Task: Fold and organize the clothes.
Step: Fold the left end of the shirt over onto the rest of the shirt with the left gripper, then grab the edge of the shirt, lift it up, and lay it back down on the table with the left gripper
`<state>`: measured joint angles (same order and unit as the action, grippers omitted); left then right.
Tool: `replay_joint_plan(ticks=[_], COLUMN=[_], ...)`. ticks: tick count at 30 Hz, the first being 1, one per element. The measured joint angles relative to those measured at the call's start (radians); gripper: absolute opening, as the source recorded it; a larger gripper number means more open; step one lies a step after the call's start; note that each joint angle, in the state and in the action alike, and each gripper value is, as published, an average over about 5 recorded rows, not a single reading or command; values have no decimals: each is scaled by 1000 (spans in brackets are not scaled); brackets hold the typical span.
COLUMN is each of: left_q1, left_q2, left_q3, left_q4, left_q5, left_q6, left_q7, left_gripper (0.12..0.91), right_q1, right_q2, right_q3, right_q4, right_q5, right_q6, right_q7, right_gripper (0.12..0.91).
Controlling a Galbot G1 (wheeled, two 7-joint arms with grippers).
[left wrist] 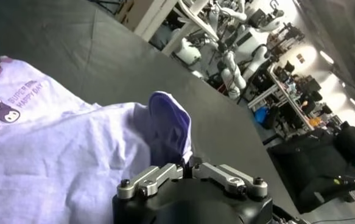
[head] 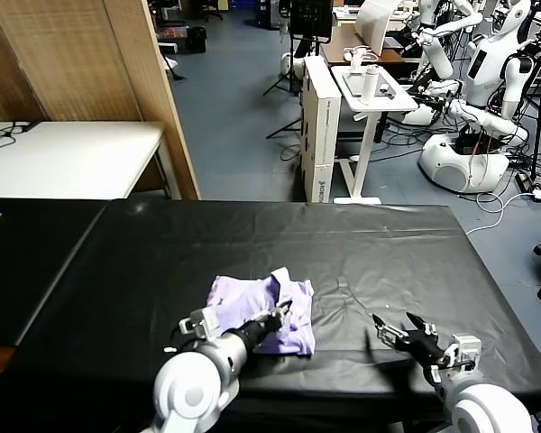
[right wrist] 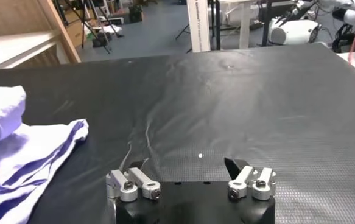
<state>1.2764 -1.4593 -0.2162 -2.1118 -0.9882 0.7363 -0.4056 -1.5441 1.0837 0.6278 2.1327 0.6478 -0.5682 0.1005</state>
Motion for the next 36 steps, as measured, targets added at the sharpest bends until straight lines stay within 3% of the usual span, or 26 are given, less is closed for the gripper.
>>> replay_joint_plan(ticks=[6, 9, 12, 19, 22, 36], left_q1=[-3, 3, 13, 41, 43, 99], left_q2=[-19, -26, -28, -14, 3, 59], left_q3=[4, 8, 8, -11, -41, -214], left_q4=[18, 17, 5, -53, -82, -114], left_q5=[39, 65, 79, 102, 108, 165], left_q6=[0, 0, 0, 0, 0, 0], left_q7=[18, 34, 45, 50, 55, 87], left_gripper=[182, 221, 366, 801, 890, 907], right_q1=[5, 13, 26, 94, 147, 365], right_q2=[-5, -17, -32, -69, -70, -28], right_q3=[-12, -21, -35, -107, -159, -418], right_q4=[5, 14, 27, 47, 30, -109], right_q5=[-4, 5, 25, 80, 66, -64], right_q6=[0, -2, -7, -20, -21, -15], right_q7=[-9, -17, -19, -9, -3, -6], right_gripper=[907, 907, 907, 907, 907, 907])
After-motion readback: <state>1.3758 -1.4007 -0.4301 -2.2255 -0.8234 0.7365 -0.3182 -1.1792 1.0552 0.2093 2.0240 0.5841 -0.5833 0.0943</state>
